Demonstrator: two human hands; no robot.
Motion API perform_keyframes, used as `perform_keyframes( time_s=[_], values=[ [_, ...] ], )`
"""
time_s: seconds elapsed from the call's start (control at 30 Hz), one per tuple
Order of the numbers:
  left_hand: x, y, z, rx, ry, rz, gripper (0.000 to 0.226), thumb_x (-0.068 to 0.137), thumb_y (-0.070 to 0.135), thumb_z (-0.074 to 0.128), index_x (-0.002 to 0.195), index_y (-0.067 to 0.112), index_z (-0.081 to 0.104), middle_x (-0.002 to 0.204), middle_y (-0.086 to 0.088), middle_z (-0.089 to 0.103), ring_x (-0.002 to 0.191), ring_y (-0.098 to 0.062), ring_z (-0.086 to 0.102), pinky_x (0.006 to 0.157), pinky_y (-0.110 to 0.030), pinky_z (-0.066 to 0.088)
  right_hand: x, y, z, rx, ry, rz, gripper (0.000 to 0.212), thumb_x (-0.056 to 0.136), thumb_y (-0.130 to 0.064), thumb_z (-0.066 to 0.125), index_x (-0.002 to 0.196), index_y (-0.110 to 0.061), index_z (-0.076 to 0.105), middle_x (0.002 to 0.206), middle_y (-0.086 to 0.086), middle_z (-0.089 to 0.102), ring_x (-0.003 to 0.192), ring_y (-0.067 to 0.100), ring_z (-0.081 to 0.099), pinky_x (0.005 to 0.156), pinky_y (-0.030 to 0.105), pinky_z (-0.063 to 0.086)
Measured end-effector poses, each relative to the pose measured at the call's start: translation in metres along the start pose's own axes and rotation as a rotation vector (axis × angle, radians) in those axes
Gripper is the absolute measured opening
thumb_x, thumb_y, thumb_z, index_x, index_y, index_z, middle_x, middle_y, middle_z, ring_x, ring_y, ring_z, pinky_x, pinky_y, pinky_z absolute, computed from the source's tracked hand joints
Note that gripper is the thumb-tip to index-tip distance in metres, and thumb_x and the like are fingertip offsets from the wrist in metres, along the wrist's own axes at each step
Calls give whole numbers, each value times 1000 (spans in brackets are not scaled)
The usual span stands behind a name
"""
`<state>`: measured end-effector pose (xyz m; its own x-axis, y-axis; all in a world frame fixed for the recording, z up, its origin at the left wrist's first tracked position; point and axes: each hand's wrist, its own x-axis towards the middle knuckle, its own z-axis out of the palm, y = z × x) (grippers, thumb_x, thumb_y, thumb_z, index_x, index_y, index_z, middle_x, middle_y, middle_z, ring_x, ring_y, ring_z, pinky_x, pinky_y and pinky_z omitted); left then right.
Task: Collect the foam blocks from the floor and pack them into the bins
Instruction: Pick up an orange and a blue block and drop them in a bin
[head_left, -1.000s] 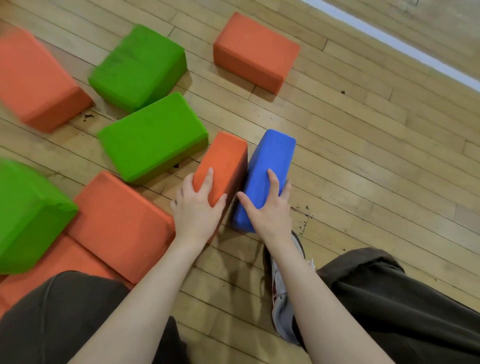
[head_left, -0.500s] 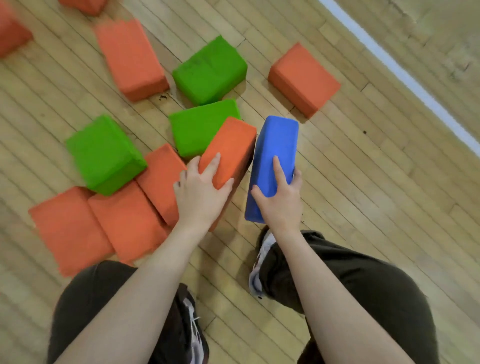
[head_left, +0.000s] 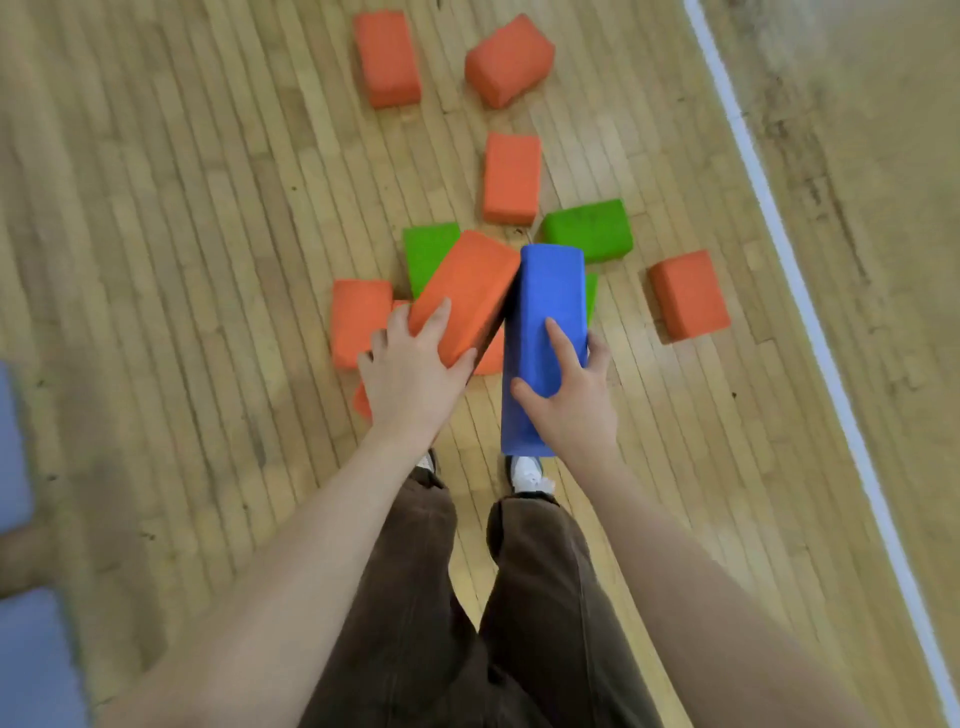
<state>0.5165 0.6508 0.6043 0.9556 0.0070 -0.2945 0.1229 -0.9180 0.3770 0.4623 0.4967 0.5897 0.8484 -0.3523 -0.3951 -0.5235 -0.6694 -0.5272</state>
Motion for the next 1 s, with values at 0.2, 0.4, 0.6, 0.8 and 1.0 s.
perform_keyframes(
  time_s=[0.2,0.4,0.6,0.8,1.0],
  values=[
    [-71,-59,-48,-102,136,-320,62,85,52,55,142,37,35,147,-7,32,127,-32,38,100,-46,30,-30,-56,6,-119,-205,-307,72,83,-43,63,144,-42,26,153,4,8,126,26,41,81,36,45],
    [-163,-98,-55,-277,377,-792,62,85,52,56,141,36,36,145,-8,33,127,-32,38,102,-46,29,-59,-114,43,-314,-446,-709,72,83,-43,63,144,-41,27,154,4,10,131,25,37,84,37,43],
    [-276,-119,-34,-447,582,-1212,60,83,52,59,138,37,41,145,-6,35,126,-32,39,103,-48,30,-138,-154,96,-440,-699,-1049,73,81,-44,64,144,-41,28,152,4,13,132,25,35,92,42,44],
    [-371,-144,-19,-560,745,-1530,60,83,54,56,138,34,41,145,-7,35,125,-32,39,102,-47,32,-238,-184,149,-505,-934,-1286,71,82,-40,64,144,-39,30,155,2,10,126,25,43,93,38,43],
    [-424,-212,-22,-604,855,-1676,61,82,53,58,137,34,42,142,-6,37,123,-32,42,101,-47,31,-321,-220,217,-539,-1083,-1402,70,84,-39,64,145,-39,29,155,-1,7,130,21,37,92,37,45]
  ],
)
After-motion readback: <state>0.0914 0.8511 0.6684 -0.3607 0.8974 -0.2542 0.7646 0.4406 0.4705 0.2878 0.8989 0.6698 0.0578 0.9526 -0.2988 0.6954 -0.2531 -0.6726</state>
